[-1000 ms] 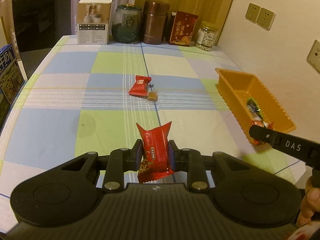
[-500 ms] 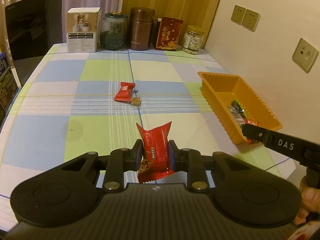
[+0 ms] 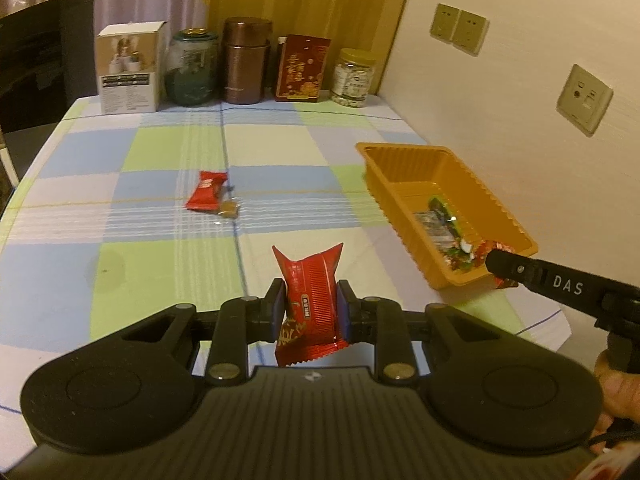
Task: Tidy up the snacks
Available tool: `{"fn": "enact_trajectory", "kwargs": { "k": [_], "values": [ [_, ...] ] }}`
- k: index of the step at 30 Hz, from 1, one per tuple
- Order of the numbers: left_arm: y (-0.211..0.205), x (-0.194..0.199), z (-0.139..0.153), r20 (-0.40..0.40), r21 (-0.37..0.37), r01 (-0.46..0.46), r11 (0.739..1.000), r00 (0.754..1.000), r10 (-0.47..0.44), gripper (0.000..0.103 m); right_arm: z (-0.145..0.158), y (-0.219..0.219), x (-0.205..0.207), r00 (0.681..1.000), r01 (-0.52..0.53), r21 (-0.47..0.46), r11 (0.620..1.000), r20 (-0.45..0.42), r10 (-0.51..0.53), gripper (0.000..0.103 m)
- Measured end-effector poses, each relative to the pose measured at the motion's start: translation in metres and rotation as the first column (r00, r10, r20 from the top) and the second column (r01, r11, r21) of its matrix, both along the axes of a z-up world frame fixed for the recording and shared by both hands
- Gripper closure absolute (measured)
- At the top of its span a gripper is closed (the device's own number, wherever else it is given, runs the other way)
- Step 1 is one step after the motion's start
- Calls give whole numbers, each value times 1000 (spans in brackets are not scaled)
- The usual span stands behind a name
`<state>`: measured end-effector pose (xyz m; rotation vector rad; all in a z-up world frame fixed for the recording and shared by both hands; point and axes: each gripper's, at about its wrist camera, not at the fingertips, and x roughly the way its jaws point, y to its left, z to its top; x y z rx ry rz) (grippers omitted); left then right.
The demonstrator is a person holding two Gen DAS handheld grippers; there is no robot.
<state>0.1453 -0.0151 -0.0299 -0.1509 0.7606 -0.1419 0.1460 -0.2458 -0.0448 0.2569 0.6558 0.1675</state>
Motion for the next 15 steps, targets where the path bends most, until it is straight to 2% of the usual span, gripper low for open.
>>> {"fn": "enact_trajectory", "kwargs": {
  "k": [15],
  "values": [
    [-69, 28, 6, 10, -21, 131, 991, 991, -131, 79, 0, -62, 7, 989, 144, 10, 990, -24, -143, 82]
  ]
}}
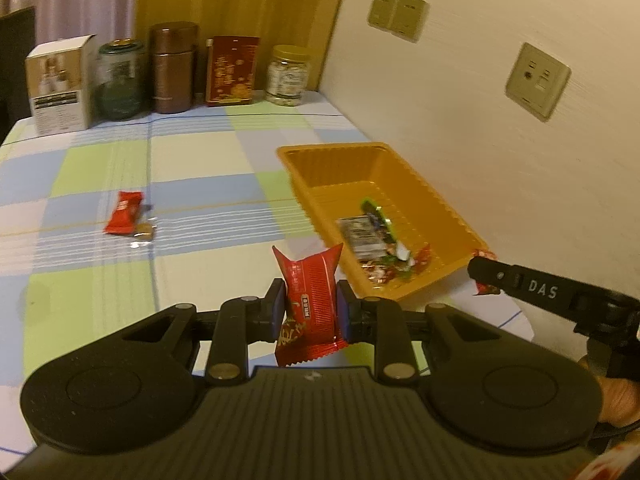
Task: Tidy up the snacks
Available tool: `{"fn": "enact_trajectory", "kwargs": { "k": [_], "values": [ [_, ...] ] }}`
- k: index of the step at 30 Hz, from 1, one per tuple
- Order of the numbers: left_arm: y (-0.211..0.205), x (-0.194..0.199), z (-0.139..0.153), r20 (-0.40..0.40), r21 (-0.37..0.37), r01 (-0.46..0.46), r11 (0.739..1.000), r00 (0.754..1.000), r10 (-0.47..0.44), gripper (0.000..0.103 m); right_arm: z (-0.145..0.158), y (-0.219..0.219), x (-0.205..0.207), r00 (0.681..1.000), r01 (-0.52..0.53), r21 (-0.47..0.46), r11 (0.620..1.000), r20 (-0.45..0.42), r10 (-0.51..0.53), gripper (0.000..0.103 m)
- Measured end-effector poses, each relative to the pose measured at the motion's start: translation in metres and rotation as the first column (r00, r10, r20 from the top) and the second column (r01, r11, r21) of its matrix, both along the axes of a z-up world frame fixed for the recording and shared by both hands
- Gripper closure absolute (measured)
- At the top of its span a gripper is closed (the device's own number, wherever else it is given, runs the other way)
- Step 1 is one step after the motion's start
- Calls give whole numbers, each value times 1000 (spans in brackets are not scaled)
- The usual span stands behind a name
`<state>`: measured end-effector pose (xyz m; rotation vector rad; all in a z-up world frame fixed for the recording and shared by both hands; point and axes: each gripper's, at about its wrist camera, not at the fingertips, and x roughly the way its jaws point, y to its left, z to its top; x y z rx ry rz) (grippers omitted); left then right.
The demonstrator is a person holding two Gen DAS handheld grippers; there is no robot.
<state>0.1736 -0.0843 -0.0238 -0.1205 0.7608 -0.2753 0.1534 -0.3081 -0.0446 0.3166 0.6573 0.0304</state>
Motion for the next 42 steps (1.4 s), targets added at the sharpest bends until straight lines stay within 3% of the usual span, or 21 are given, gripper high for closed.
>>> {"fn": "enact_trajectory", "kwargs": {
  "k": [24, 42],
  "values": [
    [-57, 34, -11, -19, 2, 89, 996, 996, -89, 79, -21, -39, 19, 998, 59, 28, 998, -38, -58, 82],
    [-78, 90, -29, -34, -13, 123, 992, 992, -123, 79, -22, -60, 62, 997, 73, 16, 997, -18, -72, 82]
  ]
}}
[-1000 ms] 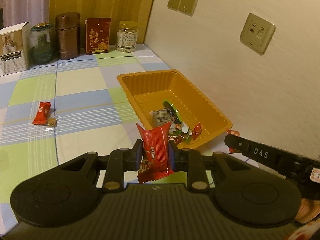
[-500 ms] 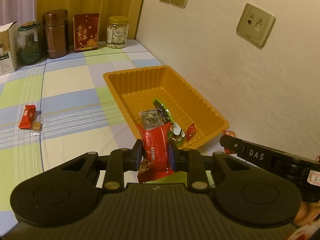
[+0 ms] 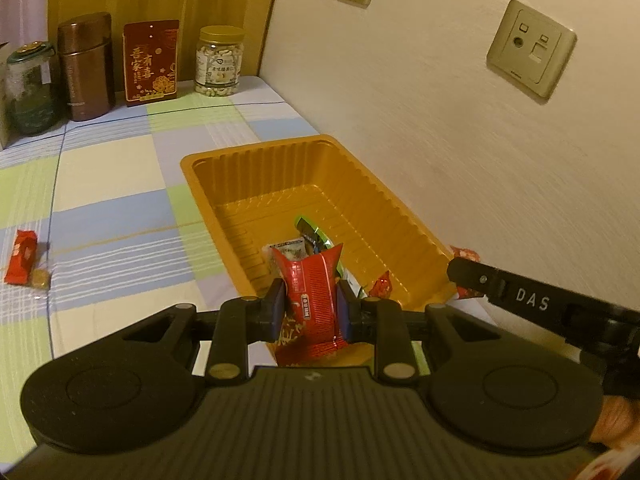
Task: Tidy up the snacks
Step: 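Open both grippers to drop the red packet and red candy into the tray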
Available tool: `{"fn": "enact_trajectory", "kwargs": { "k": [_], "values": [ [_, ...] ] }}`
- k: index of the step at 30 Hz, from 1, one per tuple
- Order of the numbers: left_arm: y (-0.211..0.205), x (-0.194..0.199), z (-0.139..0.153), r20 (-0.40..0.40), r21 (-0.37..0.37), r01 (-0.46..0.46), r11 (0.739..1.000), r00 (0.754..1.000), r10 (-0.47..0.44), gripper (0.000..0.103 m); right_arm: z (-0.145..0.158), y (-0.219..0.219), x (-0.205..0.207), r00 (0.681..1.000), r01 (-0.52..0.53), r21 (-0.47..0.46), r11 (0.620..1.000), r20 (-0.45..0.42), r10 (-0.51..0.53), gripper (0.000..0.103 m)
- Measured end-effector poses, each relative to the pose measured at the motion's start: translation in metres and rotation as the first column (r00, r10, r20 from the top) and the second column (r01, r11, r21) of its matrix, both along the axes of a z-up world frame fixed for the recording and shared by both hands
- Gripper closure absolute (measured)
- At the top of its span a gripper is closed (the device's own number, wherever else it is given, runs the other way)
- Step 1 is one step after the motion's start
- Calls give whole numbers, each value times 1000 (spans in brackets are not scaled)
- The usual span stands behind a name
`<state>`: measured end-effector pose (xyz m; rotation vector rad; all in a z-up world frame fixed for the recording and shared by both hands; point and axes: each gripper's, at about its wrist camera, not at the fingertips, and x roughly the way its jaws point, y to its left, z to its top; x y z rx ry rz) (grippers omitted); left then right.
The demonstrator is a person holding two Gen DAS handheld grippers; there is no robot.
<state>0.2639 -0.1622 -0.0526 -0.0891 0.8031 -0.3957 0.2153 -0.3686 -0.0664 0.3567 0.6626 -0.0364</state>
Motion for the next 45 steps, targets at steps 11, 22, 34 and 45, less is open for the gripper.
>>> {"fn": "enact_trajectory", "kwargs": {
  "k": [11, 22, 34, 45],
  "values": [
    [-9, 25, -16, -48, 13, 19, 1000, 999, -19, 77, -5, -4, 17, 1000, 3, -2, 1000, -10, -3, 82],
    [26, 17, -9, -16, -21, -85, 996, 996, 85, 59, -10, -1, 19, 1000, -10, 15, 1000, -22, 10, 82],
    [46, 0, -2, 15, -30, -139, 990, 990, 140, 58, -5, 16, 32, 997, -82, 47, 996, -4, 82, 82],
    [63, -17, 0, 37, 4, -181, 983, 983, 181, 45, -3, -1, 29, 999, -52, 149, 987, 13, 50, 33]
  ]
}}
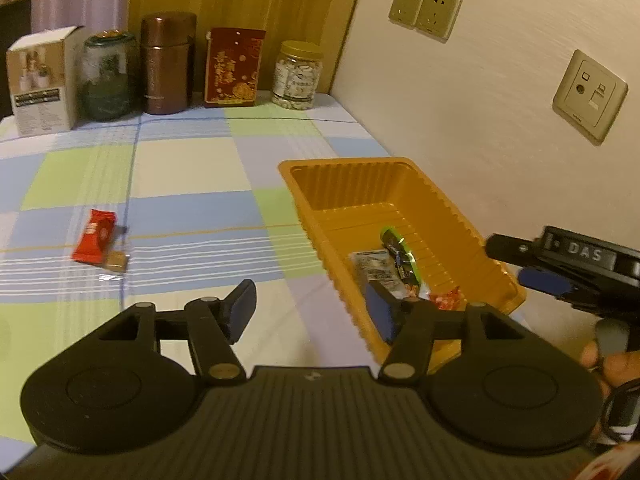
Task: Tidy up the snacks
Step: 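Open both grippers to drop the red packet and red candy into the tray, then withdraw both tools from the tray toward the last red candy on the table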
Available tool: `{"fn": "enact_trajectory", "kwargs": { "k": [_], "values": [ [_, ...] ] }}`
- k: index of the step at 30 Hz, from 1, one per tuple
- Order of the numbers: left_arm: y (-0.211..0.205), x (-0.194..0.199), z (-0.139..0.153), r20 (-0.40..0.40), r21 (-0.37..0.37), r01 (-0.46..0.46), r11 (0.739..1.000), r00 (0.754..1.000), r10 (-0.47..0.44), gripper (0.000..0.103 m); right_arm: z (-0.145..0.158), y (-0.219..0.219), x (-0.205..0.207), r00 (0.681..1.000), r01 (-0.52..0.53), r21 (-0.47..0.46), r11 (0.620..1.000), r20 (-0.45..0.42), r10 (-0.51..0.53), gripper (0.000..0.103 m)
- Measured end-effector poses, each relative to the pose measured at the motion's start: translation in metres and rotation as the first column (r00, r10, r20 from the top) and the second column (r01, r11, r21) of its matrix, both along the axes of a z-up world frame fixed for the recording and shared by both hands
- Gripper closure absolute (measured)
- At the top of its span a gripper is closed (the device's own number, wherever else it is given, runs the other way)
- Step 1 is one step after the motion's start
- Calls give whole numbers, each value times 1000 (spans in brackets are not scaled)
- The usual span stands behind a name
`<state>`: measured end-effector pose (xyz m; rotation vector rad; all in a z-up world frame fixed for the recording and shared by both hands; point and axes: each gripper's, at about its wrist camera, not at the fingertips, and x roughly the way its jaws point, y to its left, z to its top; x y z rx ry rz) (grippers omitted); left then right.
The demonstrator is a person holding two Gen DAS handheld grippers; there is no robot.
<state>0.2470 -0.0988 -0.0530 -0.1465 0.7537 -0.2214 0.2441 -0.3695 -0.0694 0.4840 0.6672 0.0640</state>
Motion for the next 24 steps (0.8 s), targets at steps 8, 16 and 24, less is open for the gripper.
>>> {"fn": "enact_trajectory", "kwargs": {
  "k": [8, 16, 24],
  "values": [
    [13, -27, 10, 3, -9, -12, 1000, 1000, 12, 39, 8, 1, -34, 999, 27, -30, 999, -37, -28, 33],
    [26, -58, 28, 22, -7, -11, 1000, 1000, 11, 34, 29, 22, -71, 1000, 4, -75, 997, -29, -6, 33],
    [46, -83, 41, 35, -4, -31, 1000, 999, 31, 29, 39, 49, -96, 998, -54, -99, 994, -22, 52, 33]
  ]
}}
